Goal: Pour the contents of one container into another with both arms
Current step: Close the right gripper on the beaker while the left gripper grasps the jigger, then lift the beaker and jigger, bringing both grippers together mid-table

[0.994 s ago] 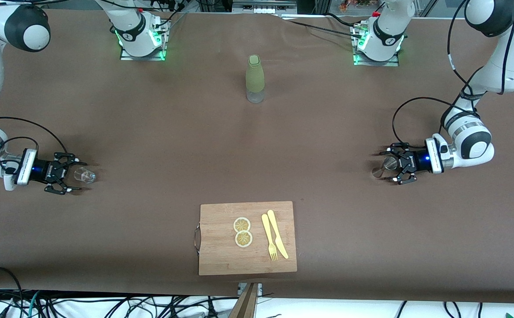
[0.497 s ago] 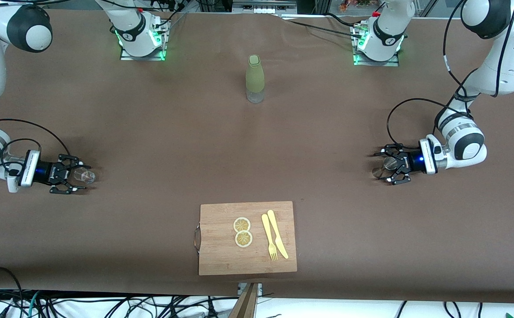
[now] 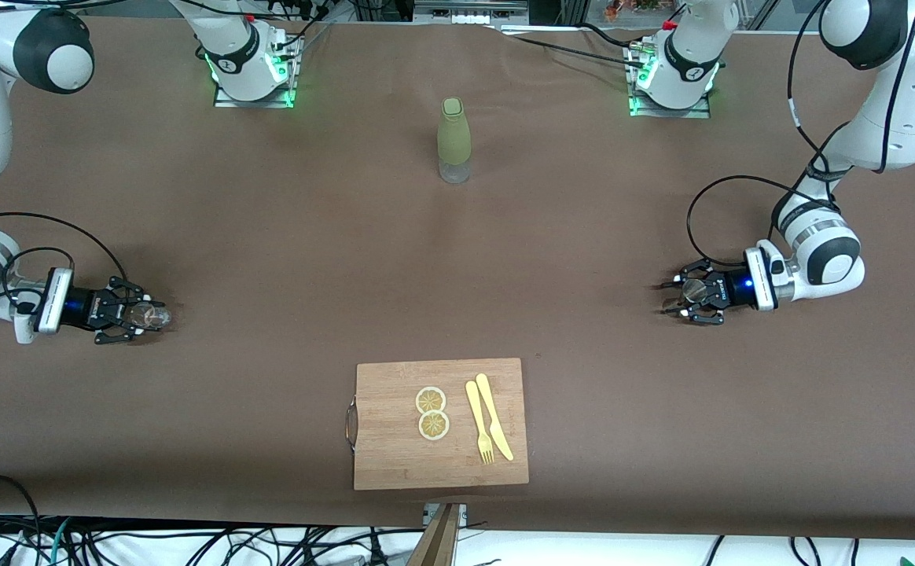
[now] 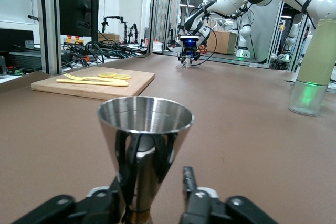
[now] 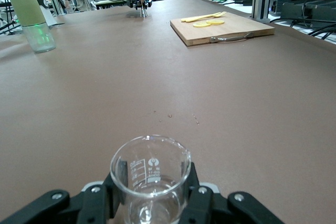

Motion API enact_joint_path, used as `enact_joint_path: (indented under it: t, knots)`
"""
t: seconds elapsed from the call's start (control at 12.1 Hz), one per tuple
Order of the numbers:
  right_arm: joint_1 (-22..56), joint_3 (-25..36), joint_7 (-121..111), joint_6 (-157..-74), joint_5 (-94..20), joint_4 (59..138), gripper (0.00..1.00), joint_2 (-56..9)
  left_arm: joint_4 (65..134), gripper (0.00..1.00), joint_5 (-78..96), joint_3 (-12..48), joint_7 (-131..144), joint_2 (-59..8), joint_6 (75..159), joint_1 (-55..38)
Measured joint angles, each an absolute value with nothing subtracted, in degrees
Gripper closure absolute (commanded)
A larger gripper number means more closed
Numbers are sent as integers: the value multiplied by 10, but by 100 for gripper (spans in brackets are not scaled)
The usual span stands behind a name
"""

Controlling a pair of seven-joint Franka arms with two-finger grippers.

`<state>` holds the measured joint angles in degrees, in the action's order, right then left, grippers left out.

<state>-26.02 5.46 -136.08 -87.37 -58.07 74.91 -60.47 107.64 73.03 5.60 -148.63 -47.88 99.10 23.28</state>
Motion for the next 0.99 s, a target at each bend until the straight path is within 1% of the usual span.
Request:
enact_joint_path:
  t: [0.25,0.41,0.66,0.99]
  knots:
    - [-259,54,-1361,-874,-581,747,81,-605,1076,100,731,56,-1487,-479,991,233]
    - [-252,54,-1359,-873,-579,739,83,-603,1076,100,731,56,-1488,-479,991,233]
    - [-223,51,-1321,-871,-553,729,83,-585,1076,100,731,56,-1489,-479,991,232]
    - [-165,12,-1227,-871,-478,726,82,-530,1076,100,733,56,-1486,-479,990,232]
